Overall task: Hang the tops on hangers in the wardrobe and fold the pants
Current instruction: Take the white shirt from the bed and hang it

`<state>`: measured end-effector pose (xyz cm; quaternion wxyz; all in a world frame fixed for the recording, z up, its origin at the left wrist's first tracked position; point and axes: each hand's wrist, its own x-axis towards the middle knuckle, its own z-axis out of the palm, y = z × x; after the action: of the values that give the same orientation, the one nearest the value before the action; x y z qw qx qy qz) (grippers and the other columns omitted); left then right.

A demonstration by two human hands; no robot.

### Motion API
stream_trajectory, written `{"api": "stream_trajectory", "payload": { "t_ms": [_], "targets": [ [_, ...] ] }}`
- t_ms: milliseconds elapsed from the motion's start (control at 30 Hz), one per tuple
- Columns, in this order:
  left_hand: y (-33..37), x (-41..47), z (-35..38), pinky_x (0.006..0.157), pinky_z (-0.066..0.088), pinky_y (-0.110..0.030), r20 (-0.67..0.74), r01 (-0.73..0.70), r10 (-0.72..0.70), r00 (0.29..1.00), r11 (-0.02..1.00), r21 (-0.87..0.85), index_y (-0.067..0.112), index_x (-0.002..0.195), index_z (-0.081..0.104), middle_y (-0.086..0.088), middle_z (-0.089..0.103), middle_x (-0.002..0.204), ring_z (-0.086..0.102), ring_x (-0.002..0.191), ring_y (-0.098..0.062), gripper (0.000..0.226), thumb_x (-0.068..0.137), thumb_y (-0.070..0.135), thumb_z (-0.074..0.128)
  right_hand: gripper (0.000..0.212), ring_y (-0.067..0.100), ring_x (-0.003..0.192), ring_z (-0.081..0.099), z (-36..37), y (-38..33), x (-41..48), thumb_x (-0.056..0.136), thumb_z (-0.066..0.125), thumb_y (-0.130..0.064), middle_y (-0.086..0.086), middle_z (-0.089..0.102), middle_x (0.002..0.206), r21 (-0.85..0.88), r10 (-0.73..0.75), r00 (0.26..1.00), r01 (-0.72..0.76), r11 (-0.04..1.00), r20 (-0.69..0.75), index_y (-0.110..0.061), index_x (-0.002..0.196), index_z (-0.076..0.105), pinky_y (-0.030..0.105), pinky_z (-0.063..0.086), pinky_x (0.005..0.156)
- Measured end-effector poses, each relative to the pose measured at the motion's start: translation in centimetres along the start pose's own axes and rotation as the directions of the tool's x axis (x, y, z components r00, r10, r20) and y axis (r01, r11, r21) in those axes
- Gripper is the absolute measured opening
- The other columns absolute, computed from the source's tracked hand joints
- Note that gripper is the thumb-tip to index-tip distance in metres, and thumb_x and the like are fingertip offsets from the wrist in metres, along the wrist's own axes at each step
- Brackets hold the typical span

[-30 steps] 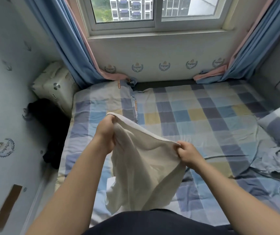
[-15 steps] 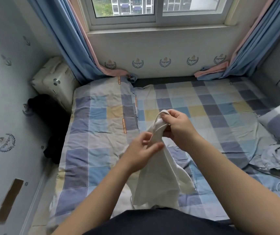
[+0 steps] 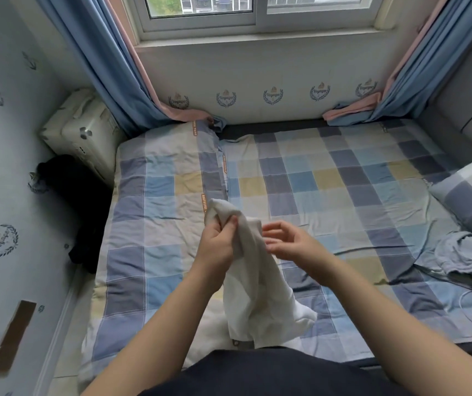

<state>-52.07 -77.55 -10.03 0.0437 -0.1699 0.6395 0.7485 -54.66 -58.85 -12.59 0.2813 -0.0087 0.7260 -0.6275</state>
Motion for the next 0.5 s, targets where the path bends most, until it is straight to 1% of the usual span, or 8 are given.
{"api": "stream_trajectory", "payload": {
  "t_ms": [67, 100, 133, 200, 233, 300, 367, 500],
  "targets": [
    [0.8, 0.3, -0.1, 0.08, 0.057, -0.036, 0.012, 0.032, -0.031, 0.999, 0.995, -0.098, 0.016, 0.107, 0.065, -0.006, 0.073, 0.093, 0.068, 0.089, -0.018, 0.021, 0.108, 0.021, 0.045, 0.048, 0.012, 0.124, 0.058, 0.4, 1.9, -0.4, 0.089, 0.072, -0.01, -0.001, 0.061, 0.133, -0.113, 0.054, 0.996, -0.045, 0.993, 0.077, -0.021, 0.133, 0.056, 0.031, 0.049, 0.103],
    [1.3, 0.4, -0.2, 0.075, 0.057, -0.032, 0.031, 0.043, -0.039, 0.999, 0.989, -0.141, 0.016, 0.106, 0.066, -0.004, 0.074, 0.09, 0.07, 0.086, -0.016, 0.023, 0.108, 0.021, 0.043, 0.047, 0.009, 0.121, 0.059, 0.6, 2.6, -0.5, 0.089, 0.072, -0.016, -0.005, 0.062, 0.13, -0.201, 0.07, 0.993, -0.05, 0.978, 0.092, -0.024, 0.133, 0.056, 0.028, 0.05, 0.099],
    [1.8, 0.6, -0.3, 0.073, 0.056, -0.029, 0.05, 0.049, -0.041, 0.998, 0.984, -0.174, 0.016, 0.106, 0.066, -0.002, 0.075, 0.087, 0.071, 0.084, -0.014, 0.025, 0.109, 0.02, 0.042, 0.037, 0.008, 0.112, 0.061, 1.1, 3.3, -0.5, 0.09, 0.071, -0.021, -0.008, 0.065, 0.121, -0.303, 0.065, 0.995, -0.041, 0.952, 0.071, -0.027, 0.125, 0.06, 0.025, 0.051, 0.091],
    [2.7, 1.0, -0.5, 0.074, 0.056, -0.028, 0.057, 0.032, -0.022, 0.998, 0.982, -0.185, 0.014, 0.104, 0.066, -0.003, 0.076, 0.087, 0.071, 0.084, -0.014, 0.026, 0.109, 0.017, 0.04, 0.007, 0.014, 0.09, 0.063, 2.0, 4.0, -0.4, 0.095, 0.064, -0.025, -0.009, 0.068, 0.092, -0.463, 0.021, 0.998, -0.043, 0.885, -0.052, -0.03, 0.09, 0.065, 0.028, 0.049, 0.073],
    [3.1, 1.1, -0.7, 0.077, 0.056, -0.029, 0.045, 0.01, -0.003, 0.999, 0.985, -0.172, 0.014, 0.103, 0.066, -0.003, 0.075, 0.088, 0.07, 0.086, -0.015, 0.026, 0.109, 0.015, 0.041, 0.023, 0.016, 0.081, 0.059, 2.1, 4.3, -0.1, 0.097, 0.06, -0.025, -0.009, 0.064, 0.079, -0.5, -0.008, 0.994, -0.046, 0.865, -0.106, -0.028, 0.075, 0.059, 0.03, 0.044, 0.066],
    [3.6, 1.6, -1.1, 0.087, 0.054, -0.037, -0.021, -0.037, 0.034, 0.999, 0.988, -0.15, 0.014, 0.101, 0.066, -0.006, 0.072, 0.094, 0.067, 0.093, -0.02, 0.024, 0.108, 0.016, 0.043, 0.038, 0.014, 0.068, 0.051, 1.9, 4.3, 0.2, 0.099, 0.058, -0.025, -0.009, 0.056, 0.066, -0.511, -0.035, 0.983, -0.064, 0.857, -0.181, -0.025, 0.063, 0.049, 0.032, 0.036, 0.06],
    [3.6, 2.1, -1.9, 0.098, 0.052, -0.043, -0.092, -0.082, 0.074, 0.993, 0.993, -0.087, 0.018, 0.102, 0.065, -0.007, 0.069, 0.102, 0.063, 0.1, -0.021, 0.02, 0.108, 0.021, 0.047, 0.04, 0.012, 0.063, 0.048, 1.4, 3.7, 0.2, 0.098, 0.061, -0.024, -0.009, 0.053, 0.062, -0.502, -0.059, 0.977, -0.054, 0.863, -0.206, -0.023, 0.06, 0.048, 0.033, 0.034, 0.061],
    [2.9, 3.0, -3.5, 0.086, 0.053, -0.026, -0.04, -0.1, 0.11, 0.993, 0.974, 0.205, 0.028, 0.118, 0.064, 0.005, 0.068, 0.116, 0.063, 0.114, -0.017, 0.019, 0.101, 0.034, 0.06, 0.035, 0.009, 0.054, 0.041, 0.8, 1.0, 0.4, 0.097, 0.062, -0.017, -0.001, 0.048, 0.061, -0.302, -0.089, 0.949, -0.006, 0.953, -0.302, -0.014, 0.063, 0.054, 0.027, 0.032, 0.051]
  ]
}}
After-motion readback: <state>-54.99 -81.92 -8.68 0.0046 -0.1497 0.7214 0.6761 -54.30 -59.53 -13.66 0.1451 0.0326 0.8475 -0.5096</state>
